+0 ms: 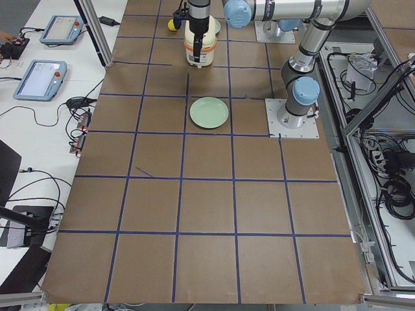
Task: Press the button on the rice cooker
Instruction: 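Lift the right gripper up and away from the cooker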
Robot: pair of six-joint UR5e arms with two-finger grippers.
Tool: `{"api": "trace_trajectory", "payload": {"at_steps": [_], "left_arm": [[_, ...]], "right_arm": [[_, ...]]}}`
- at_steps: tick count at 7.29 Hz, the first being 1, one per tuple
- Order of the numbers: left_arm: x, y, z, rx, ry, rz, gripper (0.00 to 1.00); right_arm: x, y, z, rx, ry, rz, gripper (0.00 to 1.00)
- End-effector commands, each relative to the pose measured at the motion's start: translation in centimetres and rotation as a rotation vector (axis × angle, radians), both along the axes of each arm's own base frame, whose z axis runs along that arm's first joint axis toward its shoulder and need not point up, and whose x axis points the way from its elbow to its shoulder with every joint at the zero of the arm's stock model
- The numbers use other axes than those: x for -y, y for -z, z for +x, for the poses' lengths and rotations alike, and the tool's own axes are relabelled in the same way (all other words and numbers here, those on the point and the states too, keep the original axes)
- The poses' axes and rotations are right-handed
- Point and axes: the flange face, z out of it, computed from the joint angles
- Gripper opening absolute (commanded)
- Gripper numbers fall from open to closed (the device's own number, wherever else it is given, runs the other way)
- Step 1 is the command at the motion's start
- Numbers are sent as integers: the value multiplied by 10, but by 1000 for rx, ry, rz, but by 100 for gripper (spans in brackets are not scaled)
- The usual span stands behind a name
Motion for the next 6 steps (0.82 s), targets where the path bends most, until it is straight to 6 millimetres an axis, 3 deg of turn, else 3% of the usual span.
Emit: {"api": "trace_trajectory", "payload": {"at_steps": [1, 5, 6], "left_arm": [[0, 0, 0, 0, -1, 1, 100], [0, 0, 0, 0, -1, 1, 100], [0, 0, 0, 0, 1, 1, 100]], "right_arm": [[14, -46, -12, -49, 5, -71, 99], [20, -48, -34, -50, -50, -82, 100], [21, -49, -31, -49, -56, -87, 100]]}}
